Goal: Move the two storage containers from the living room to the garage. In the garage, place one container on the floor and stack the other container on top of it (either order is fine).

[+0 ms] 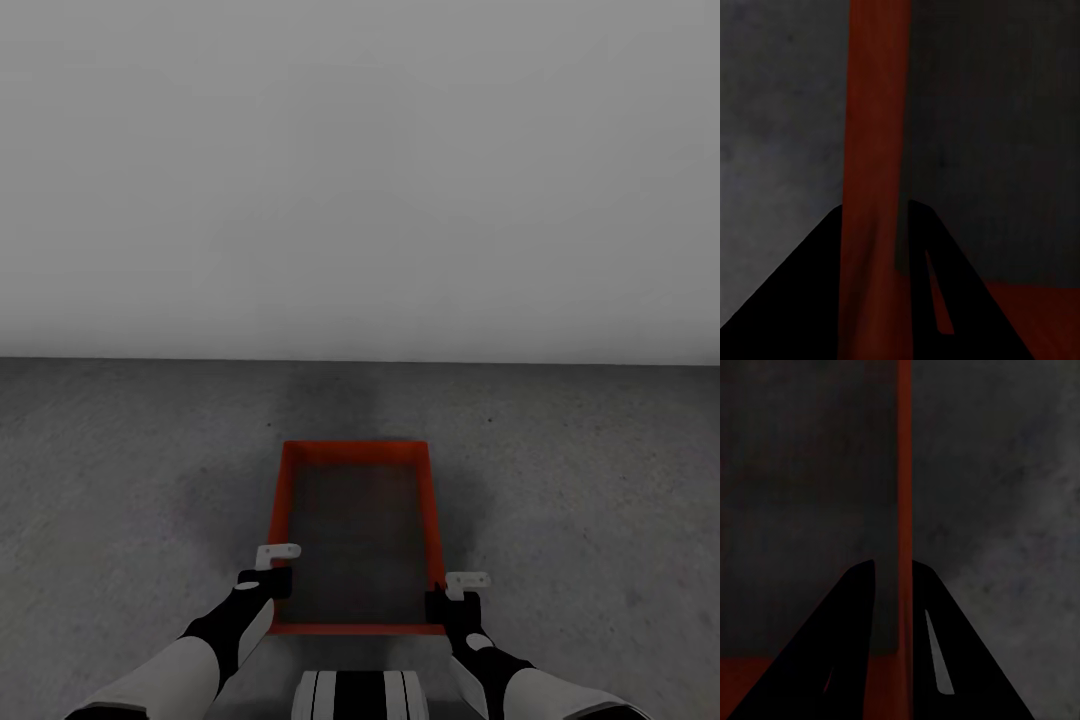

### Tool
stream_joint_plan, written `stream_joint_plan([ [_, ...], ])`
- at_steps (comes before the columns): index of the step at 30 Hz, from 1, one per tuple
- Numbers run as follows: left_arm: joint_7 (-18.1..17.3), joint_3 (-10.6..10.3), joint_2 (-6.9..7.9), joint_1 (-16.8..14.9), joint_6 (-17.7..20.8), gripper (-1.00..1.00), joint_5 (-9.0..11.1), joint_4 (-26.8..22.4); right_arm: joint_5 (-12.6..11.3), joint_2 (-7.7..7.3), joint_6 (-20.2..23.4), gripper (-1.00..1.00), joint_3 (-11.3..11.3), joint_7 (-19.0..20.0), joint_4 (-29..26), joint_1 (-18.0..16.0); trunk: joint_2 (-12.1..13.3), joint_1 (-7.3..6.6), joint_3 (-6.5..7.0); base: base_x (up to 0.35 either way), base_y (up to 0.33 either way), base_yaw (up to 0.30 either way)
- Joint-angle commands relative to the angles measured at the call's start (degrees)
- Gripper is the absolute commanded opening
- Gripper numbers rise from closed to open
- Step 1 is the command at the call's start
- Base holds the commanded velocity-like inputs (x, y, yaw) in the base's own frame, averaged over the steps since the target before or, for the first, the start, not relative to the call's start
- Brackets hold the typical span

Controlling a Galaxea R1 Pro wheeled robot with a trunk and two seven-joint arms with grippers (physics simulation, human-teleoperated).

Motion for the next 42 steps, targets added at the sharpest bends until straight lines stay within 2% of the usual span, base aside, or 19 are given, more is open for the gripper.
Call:
stream_joint_plan([
  [1, 0.65, 4.14, 0.17, 0.02, 0.67, -1.0, 1.01, 0.29, -1.47, 0.01, 0.12, -1.0, -2.13, -0.4, 0.98, -0.01, 0.0, 0.37, -0.04, 0.0, 0.0, 0.0],
  [5, 0.59, 4.08, 0.17, 0.02, 0.57, -1.0, 1.01, 0.29, -1.38, 0.01, 0.12, -1.0, -2.13, -0.37, 1.01, -0.01, 0.0, 0.37, -0.04, 0.0, 0.0, 0.0],
  [6, 0.58, 4.07, 0.17, 0.02, 0.57, -1.0, 1.01, 0.29, -1.38, 0.01, 0.12, 1.0, -2.13, -0.36, 1.01, -0.01, 0.0, 0.37, -0.04, 0.0, 0.0, 0.0],
  [7, 0.57, 4.06, 0.17, 0.02, 0.55, 1.0, 1.01, 0.32, -1.33, 0.01, 0.12, 1.0, -2.12, -0.36, 1.01, -0.01, 0.0, 0.37, -0.04, 0.0, 0.0, 0.0],
  [32, 0.69, 3.88, -0.08, 0.02, 0.62, 1.0, 0.93, 0.2, -1.75, 0.01, 0.03, 1.0, -2.12, -0.11, 1.01, -0.01, 0.0, 0.37, -0.04, 0.0, 0.0, 0.0],
  [42, 0.73, 3.95, -0.09, 0.02, 0.7, 1.0, 0.92, 0.2, -1.97, 0.02, 0.03, 1.0, -2.12, -0.18, 1.01, -0.01, 4.01, -1.83, 1.76, 0.0, 0.0, 0.0],
])
